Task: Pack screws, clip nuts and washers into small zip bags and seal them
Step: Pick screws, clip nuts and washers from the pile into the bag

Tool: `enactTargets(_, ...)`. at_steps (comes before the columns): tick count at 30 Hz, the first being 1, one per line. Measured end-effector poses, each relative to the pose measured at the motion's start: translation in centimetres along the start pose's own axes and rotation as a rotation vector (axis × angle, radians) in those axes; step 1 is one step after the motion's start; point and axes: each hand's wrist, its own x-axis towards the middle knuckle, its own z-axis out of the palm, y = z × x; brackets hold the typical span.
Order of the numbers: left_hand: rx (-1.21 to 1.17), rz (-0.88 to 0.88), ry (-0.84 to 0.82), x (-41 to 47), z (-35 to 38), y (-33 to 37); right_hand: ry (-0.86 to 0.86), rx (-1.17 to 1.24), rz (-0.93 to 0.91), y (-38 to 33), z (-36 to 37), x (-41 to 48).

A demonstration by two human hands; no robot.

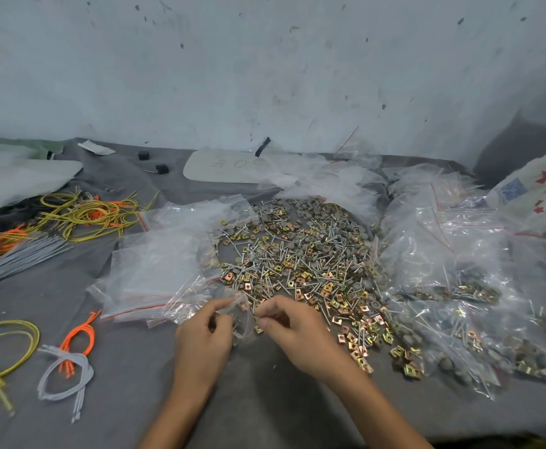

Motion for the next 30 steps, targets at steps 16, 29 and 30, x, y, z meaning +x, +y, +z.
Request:
enactTargets(16,-0.015,0.019,0.012,0.1,0.1,-0.1,-0.025,-0.485,-0.202,0.9,4.1,0.5)
enactTargets(29,-0.035,0.018,0.044,0.0,0.3,-0.1,0.217,-0.567,0.023,3.2,-8.8,7.4)
enactTargets(30,-0.034,0.017,0.046,0.1,0.3,-0.1,0.251,-0.595,0.067,3.9,-9.8,8.6)
